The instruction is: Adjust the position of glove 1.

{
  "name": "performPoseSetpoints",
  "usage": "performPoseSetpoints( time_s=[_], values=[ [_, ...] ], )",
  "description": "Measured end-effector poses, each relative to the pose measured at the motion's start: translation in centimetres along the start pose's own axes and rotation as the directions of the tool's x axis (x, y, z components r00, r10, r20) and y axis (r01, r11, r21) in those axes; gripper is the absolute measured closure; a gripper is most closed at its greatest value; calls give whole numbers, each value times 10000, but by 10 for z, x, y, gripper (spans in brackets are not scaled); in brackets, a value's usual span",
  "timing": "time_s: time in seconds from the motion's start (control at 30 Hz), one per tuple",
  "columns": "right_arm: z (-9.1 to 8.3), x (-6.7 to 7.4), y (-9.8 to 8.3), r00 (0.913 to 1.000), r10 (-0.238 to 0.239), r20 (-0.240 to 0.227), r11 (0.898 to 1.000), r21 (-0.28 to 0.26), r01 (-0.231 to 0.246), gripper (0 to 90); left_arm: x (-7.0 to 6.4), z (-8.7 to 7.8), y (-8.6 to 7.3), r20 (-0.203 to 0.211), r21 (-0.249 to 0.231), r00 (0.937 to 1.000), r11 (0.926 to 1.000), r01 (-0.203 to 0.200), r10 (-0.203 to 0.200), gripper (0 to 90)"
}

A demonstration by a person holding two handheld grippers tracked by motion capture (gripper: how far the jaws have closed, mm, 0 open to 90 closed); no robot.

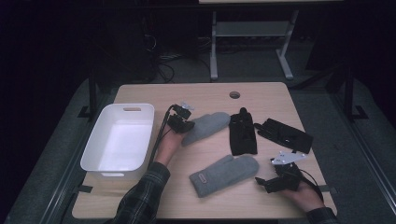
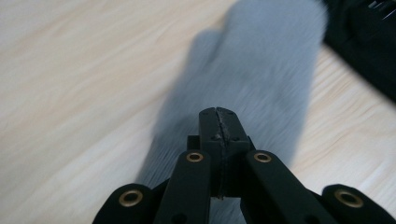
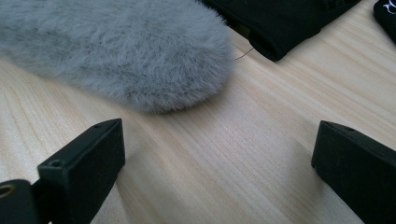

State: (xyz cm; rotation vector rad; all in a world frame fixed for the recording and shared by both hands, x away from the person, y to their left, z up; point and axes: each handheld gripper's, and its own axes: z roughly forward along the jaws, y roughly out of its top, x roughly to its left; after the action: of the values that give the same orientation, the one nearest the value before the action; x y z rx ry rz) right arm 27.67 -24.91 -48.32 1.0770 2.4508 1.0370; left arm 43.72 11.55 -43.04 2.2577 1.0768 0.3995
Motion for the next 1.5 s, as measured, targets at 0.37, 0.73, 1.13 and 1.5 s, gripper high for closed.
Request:
performPoseSetpoints(
  time_s=[0.37,0.73,1.13,1.5],
  values=[
    [0,0,0,10000,1,0,10000,-3,-1,25,-19,-6,-22,443,265,9964,9969,-736,724,895],
    [0,0,0,10000,0,2,10000,0,0,25,-35,-25,-42,1124,262,9905,9962,-831,797,894],
    [0,0,0,10000,1,0,10000,-1,-1,25,-29,-20,-9,1426,-557,9791,9888,-1381,1448,598],
    [0,0,0,10000,2,2,10000,-2,-2,25,-26,14,-3,1571,-127,9789,9914,-1305,1309,504]
  ],
)
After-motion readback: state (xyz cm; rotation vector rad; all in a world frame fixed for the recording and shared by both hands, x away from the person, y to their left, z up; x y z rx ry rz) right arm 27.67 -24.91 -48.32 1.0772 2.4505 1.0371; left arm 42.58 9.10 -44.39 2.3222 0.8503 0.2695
